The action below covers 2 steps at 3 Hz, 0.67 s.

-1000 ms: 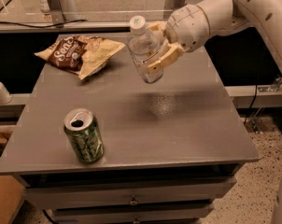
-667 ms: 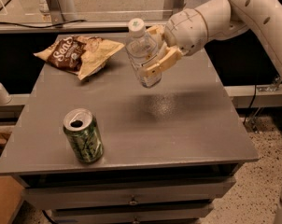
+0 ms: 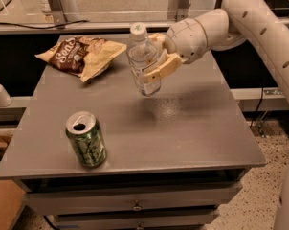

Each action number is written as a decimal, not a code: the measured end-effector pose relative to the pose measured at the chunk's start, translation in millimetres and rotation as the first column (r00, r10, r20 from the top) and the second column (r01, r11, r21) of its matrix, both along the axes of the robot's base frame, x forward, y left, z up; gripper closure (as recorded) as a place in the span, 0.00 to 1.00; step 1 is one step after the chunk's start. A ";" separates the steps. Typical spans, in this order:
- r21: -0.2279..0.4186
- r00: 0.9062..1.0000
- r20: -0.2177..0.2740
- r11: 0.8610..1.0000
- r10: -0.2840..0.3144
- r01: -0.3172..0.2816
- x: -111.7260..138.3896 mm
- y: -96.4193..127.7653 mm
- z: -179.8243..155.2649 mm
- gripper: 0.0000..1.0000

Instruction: Place blue plastic bottle upright

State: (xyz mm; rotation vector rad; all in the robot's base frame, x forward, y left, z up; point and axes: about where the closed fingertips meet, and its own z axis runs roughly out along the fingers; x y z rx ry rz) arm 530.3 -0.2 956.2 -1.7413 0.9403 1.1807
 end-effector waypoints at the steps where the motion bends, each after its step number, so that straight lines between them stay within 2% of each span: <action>1: 0.028 0.996 -0.090 1.000 0.013 -0.011 -0.2 3.1 -14.6 1.00; 2: 0.023 0.990 -0.142 1.000 0.015 -0.012 -0.1 3.0 -24.2 1.00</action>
Offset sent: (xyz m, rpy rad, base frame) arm -0.0061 -0.0064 -0.0377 0.0026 0.2118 0.0340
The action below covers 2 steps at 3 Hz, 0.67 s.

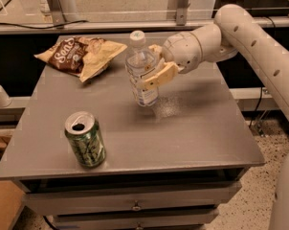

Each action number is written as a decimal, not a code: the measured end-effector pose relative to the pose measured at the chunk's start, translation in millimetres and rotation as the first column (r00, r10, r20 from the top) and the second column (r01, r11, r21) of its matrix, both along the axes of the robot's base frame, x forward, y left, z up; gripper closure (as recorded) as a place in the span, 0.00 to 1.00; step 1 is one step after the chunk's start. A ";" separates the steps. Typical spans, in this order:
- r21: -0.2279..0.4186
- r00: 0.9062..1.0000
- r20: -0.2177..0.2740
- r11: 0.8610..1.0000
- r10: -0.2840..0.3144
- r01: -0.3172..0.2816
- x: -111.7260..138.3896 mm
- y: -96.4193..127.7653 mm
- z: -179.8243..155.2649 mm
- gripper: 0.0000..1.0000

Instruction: Place blue plastic bottle upright

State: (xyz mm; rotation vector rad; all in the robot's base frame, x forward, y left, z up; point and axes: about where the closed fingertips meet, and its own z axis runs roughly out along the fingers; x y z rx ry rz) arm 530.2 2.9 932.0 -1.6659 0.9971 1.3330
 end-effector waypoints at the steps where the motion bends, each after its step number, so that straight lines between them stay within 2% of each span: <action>1: -0.008 0.999 -0.050 1.000 -0.006 0.006 -0.5 -2.0 -12.6 1.00; 2: 0.004 0.997 -0.080 1.000 0.002 -0.002 -0.1 0.5 -25.0 1.00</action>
Offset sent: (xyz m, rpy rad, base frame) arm -0.0049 -0.0042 -0.0412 0.0142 0.1172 0.0315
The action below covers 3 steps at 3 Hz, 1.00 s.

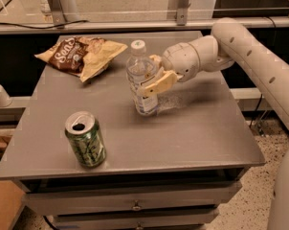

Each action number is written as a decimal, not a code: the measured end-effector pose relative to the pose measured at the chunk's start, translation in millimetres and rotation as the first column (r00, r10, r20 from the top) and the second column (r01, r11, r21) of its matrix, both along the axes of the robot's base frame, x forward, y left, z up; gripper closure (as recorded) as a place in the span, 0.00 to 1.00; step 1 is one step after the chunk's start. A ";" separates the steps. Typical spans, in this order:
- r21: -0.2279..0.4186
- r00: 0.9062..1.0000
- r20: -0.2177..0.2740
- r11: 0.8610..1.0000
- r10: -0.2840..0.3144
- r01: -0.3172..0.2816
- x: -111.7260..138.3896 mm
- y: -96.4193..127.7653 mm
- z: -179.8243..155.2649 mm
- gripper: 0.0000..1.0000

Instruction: Place blue plastic bottle upright

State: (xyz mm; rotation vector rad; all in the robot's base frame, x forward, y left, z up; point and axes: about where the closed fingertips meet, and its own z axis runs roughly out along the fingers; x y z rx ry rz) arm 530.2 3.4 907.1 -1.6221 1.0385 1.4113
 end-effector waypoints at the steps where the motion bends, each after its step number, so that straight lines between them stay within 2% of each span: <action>1: 0.025 1.000 0.002 1.000 0.014 -0.014 -0.7 1.1 -5.1 0.82; 3: 0.047 1.000 0.013 0.999 0.022 -0.022 -2.3 0.3 -7.0 0.36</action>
Offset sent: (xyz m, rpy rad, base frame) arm -0.0101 -0.0099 -0.0118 0.0693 -0.0224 0.0506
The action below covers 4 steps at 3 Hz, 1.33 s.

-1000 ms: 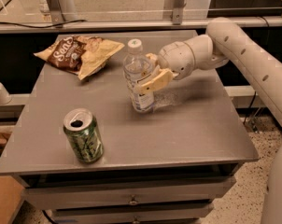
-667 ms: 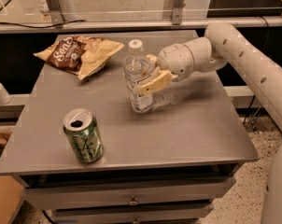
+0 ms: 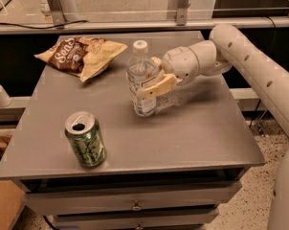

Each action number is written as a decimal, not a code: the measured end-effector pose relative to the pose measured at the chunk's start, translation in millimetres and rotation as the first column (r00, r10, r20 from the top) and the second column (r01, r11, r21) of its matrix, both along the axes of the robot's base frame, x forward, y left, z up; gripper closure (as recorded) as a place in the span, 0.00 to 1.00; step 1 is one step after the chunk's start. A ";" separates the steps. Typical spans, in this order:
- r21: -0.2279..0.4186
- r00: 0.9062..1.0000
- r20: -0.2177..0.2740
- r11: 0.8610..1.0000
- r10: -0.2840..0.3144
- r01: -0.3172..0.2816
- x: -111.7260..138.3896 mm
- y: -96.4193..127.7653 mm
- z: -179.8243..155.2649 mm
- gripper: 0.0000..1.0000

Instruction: Place blue plastic bottle upright

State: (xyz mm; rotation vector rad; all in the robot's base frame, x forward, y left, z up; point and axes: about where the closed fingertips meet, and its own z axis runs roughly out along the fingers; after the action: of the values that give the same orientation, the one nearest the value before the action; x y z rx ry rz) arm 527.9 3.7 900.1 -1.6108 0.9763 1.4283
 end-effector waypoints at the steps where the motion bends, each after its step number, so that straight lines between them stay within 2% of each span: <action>1: 0.000 1.000 0.000 1.000 0.000 0.000 0.0 0.0 0.1 0.13; 2: 0.012 1.000 0.010 1.000 0.003 -0.003 -3.2 -3.2 0.3 0.00; 3: 0.023 1.000 0.019 1.000 -0.002 0.001 -4.5 -8.4 3.4 0.00; 4: 0.029 0.998 0.045 0.998 -0.048 0.047 -3.0 -28.7 11.0 0.00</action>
Offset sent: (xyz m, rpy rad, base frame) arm -0.0139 -0.0164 -0.0007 0.0253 -0.0207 0.0286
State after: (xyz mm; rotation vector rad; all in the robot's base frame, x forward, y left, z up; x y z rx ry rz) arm 524.9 -25.0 911.1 -1.5826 0.9583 1.3619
